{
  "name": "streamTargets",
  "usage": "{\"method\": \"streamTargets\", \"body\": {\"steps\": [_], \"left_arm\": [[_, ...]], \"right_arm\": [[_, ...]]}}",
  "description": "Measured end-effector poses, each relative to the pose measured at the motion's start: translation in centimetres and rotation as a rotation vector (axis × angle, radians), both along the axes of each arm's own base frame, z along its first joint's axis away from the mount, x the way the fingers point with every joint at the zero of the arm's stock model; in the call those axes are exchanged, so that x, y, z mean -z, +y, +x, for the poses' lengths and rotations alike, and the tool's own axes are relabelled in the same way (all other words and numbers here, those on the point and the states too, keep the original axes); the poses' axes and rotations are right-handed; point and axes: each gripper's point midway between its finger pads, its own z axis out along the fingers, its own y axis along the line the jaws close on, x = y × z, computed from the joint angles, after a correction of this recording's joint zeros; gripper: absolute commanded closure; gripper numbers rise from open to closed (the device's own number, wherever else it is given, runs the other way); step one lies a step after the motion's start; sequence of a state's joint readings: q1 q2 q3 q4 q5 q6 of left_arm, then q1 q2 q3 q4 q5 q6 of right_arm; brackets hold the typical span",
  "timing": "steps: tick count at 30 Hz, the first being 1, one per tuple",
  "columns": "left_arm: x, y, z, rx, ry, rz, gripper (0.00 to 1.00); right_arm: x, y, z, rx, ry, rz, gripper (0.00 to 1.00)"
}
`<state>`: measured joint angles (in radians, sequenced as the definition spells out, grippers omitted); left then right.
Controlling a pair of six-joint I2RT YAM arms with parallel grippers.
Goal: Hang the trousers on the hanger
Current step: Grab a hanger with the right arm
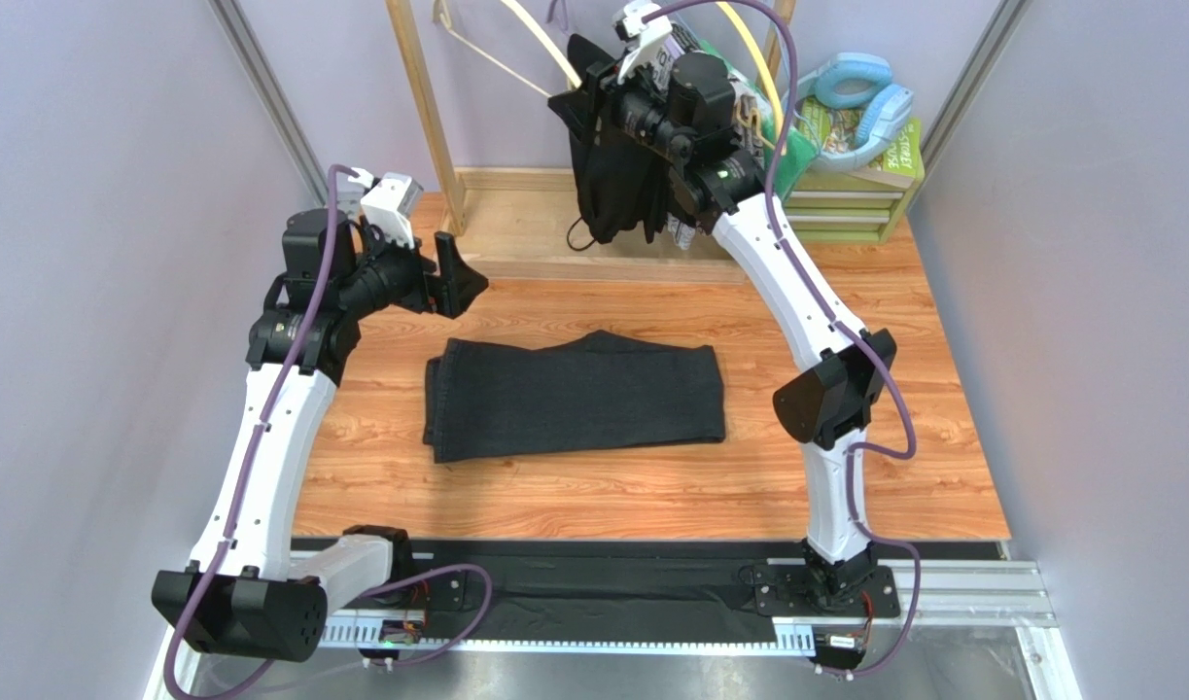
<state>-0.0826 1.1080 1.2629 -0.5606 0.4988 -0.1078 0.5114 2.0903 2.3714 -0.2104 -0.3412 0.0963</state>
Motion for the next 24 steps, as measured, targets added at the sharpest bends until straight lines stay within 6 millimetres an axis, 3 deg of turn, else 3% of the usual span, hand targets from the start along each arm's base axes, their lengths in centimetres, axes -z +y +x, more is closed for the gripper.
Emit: {"method": "streamTargets", "body": {"steps": [2,18,24], "left_arm": [[0.1,0.2,0.1,-0.009,-0.001,0.006,0.00],[0.2,0.2,0.1,-0.008,-0.001,0.012,0.00],[1.5,0.0,-0.3,0.004,0.034,0.008,0.00]], "right_arm": [[-0.7,0.5,0.1,0.005,-0.037,-0.003,1.00],[-1.9,0.6,1.5,0.101,-0.139,0.013,1.00],[-3.4,0.6,1.1,0.099,-0.193,0.039,1.00]]}}
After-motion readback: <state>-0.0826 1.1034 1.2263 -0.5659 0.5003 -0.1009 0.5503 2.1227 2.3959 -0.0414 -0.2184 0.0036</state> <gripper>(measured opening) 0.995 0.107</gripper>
